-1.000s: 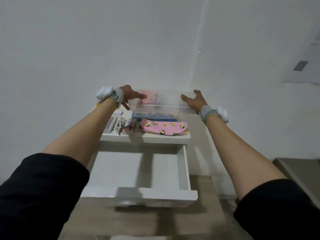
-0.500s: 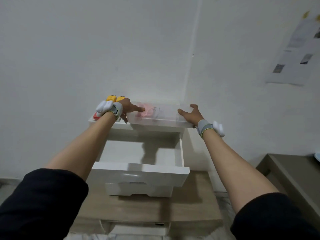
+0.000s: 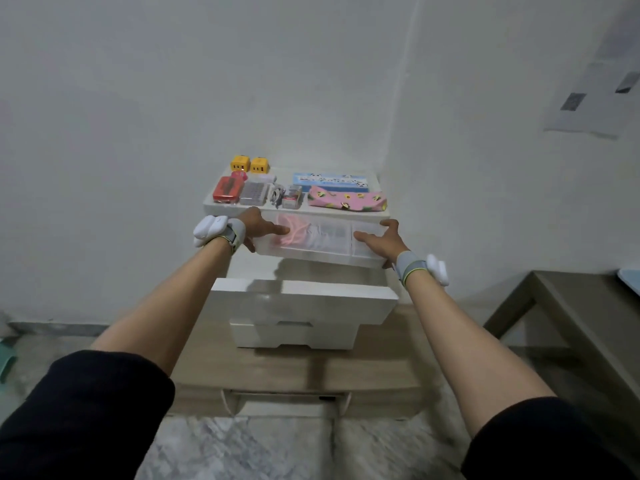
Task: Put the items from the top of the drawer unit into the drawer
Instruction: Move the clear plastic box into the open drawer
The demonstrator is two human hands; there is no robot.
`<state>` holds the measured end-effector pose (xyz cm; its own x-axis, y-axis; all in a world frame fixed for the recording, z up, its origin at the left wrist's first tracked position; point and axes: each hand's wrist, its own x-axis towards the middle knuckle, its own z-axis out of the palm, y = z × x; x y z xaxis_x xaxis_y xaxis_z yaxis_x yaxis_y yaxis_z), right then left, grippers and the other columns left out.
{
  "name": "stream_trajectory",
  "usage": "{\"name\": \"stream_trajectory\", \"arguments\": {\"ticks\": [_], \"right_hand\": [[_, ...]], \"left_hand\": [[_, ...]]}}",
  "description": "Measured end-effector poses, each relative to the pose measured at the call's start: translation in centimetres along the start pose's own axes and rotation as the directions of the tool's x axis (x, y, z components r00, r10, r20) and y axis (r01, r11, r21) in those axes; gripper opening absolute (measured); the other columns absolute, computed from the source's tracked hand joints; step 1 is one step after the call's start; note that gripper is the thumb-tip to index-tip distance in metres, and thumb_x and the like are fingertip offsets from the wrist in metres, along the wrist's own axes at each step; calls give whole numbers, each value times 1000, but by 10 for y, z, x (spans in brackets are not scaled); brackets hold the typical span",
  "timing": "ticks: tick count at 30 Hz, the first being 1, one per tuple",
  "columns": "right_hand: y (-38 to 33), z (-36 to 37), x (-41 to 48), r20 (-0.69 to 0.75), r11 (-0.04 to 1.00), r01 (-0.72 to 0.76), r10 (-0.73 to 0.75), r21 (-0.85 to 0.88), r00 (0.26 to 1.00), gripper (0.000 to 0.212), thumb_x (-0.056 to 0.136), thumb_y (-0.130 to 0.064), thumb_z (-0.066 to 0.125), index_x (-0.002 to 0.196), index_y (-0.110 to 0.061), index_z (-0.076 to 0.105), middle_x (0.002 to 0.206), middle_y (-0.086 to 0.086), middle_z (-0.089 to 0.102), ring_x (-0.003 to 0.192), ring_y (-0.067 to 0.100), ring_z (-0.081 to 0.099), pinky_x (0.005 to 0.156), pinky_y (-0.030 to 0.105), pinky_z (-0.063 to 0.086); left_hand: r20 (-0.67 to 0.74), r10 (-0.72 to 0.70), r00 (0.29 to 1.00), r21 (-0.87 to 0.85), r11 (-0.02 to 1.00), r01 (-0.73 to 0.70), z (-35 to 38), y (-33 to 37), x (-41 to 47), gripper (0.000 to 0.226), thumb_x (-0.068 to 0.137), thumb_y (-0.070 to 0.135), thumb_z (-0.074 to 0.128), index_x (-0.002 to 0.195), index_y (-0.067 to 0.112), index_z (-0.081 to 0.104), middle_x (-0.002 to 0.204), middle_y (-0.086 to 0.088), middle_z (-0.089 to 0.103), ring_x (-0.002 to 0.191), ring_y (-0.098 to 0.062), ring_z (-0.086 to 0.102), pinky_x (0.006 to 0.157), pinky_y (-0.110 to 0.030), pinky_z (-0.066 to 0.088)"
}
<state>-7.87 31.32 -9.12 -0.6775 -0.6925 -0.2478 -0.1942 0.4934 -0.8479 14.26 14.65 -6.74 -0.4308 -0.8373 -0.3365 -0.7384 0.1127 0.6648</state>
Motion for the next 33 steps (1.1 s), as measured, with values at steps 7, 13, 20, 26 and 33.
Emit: {"name": "stream_trajectory", "arguments": {"ticks": [7,13,20,26,33], "right_hand": [[17,24,-3,41,994,15,-11,-109,999,88,83,-37,71,150,-15,19,154,7,33,139,29,37,113,42,35],[28,37,20,82,984,-61,75,-169,994,87,85,-33,71,150,-10,19,154,9,33,139,28,37,112,35,31],[45,54,39,130,893,-141,215,-428,968,97,88,-48,61,154,-9,0,159,11,22,143,33,30,111,36,31],[49,58,49,195,782,-132,309,-610,931,110,84,-60,58,153,-4,-7,162,12,9,147,31,21,116,37,23],[55,68,55,215,631,-18,291,-776,932,89,88,-54,57,149,-1,20,155,12,31,140,30,36,108,32,34]], "left_hand": [[14,-3,1000,-40,999,4,22,-42,7,88,76,39,76,142,-2,36,137,-18,49,110,-37,61,69,-39,58],[26,-34,999,-45,998,35,41,-60,28,92,75,40,78,143,-2,33,140,-19,47,112,-38,60,66,-38,57],[63,-74,995,74,995,69,60,-74,54,85,75,46,75,135,-2,40,135,-15,50,104,-30,56,82,-39,56],[129,-121,984,217,972,91,68,-83,68,79,79,47,70,136,0,41,133,-15,53,100,-27,54,91,-34,48],[210,-151,966,440,897,44,67,-96,80,63,79,47,68,119,-1,59,116,-12,61,91,-26,53,79,-28,41]]}}
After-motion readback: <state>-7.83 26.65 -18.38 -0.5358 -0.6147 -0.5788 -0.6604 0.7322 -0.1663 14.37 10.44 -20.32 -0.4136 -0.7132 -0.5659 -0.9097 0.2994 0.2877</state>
